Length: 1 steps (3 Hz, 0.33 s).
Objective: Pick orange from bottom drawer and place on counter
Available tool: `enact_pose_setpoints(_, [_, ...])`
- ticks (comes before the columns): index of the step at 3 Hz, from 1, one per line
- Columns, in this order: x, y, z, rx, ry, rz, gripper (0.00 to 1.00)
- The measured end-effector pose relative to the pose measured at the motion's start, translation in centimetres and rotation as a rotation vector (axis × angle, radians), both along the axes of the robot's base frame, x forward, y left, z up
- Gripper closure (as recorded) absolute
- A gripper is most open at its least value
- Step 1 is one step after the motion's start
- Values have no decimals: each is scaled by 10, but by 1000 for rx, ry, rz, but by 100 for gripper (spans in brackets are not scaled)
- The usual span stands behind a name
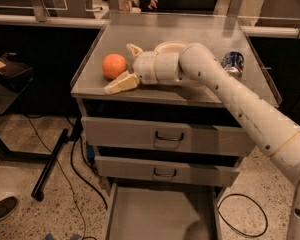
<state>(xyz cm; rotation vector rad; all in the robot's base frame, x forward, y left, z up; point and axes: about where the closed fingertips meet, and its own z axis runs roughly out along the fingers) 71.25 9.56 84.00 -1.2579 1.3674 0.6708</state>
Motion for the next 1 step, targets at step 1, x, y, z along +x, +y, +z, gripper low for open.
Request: enact_pose_setpoints(1, [0,0,0,0,0,0,0])
